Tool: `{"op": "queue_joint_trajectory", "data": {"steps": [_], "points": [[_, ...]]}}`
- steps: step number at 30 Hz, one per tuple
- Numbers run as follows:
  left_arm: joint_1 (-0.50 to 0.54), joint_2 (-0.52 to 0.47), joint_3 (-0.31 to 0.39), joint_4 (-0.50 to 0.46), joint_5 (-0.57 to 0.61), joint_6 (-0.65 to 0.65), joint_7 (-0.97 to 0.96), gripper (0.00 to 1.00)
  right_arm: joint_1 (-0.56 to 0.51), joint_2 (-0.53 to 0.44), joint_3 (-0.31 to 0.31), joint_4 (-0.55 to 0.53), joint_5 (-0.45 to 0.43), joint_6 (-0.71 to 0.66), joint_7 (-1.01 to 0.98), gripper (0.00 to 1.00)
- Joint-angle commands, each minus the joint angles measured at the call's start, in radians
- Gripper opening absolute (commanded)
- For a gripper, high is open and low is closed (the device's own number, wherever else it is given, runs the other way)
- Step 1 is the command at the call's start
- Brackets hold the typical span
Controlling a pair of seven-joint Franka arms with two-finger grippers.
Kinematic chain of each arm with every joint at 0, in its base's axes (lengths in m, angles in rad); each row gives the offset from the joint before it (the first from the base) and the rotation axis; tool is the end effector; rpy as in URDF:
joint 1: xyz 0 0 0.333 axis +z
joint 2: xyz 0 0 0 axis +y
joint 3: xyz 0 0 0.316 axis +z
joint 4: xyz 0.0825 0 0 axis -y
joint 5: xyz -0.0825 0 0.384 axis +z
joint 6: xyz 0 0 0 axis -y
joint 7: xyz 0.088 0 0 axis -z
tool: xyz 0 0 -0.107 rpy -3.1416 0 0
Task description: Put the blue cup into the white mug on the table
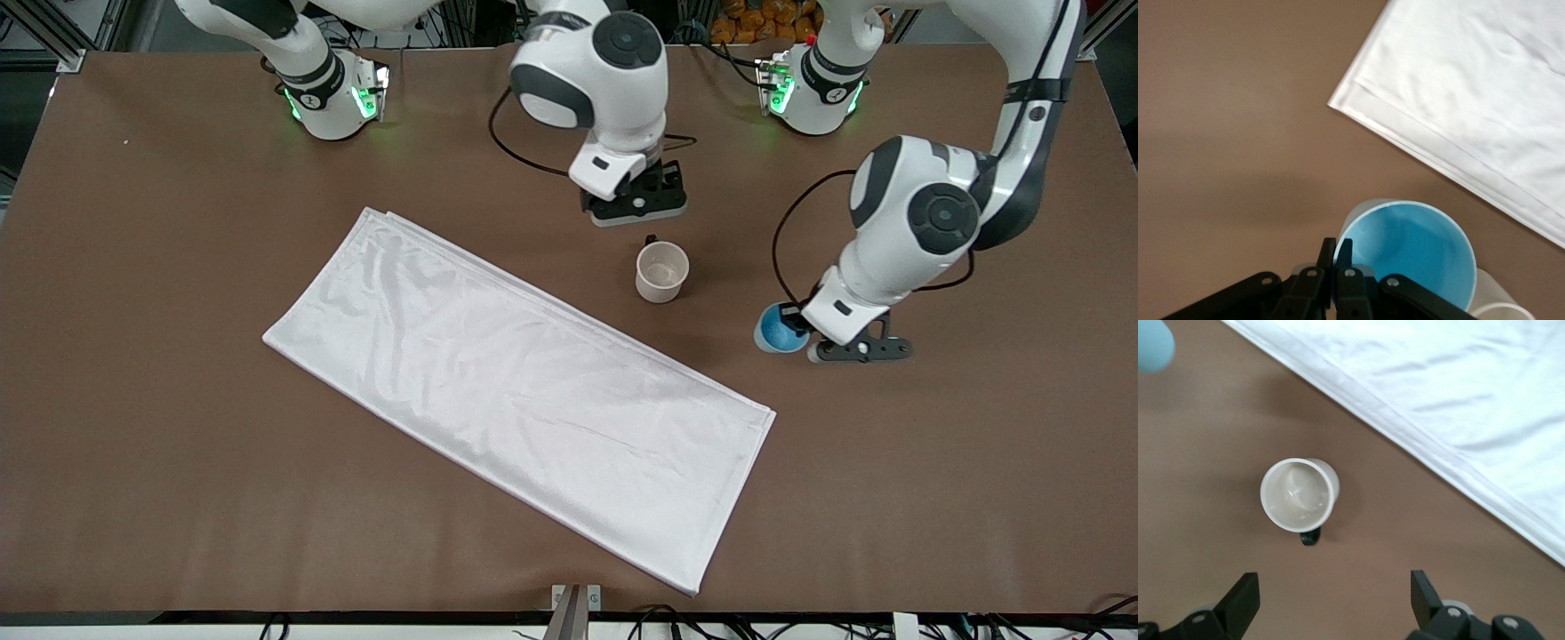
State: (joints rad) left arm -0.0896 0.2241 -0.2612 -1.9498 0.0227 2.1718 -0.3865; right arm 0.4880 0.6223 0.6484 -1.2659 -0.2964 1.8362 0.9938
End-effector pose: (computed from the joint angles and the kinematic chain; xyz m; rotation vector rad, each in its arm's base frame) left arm 0.5669 -0.2003 0.3700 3.1031 0.0455 -0.0133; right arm 0.4216 0.5820 0.4495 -3.0466 -0.1619 0.0430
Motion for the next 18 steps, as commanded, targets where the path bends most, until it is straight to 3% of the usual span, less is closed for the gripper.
{"op": "queue_joint_trajectory", "data": {"steps": [1,7,14,18], "points": [[0.001,-0.042,-0.072,-0.032,0.014,-0.040,-0.113,0.00,-0.129,-0.147,0.001,-0.047,0.135,-0.138,-0.159,1.00],[0.002,-0.078,-0.136,-0.061,0.014,-0.046,-0.224,0.00,-0.244,-0.294,-0.068,-0.085,0.175,-0.261,-0.216,1.00],[0.002,-0.144,-0.190,-0.144,0.008,-0.041,-0.273,0.00,-0.393,-0.420,-0.085,-0.161,0.174,-0.262,-0.342,1.00],[0.002,-0.144,-0.260,-0.179,0.008,-0.023,-0.350,0.00,-0.428,-0.469,-0.148,-0.185,0.175,-0.265,-0.464,1.00]]}}
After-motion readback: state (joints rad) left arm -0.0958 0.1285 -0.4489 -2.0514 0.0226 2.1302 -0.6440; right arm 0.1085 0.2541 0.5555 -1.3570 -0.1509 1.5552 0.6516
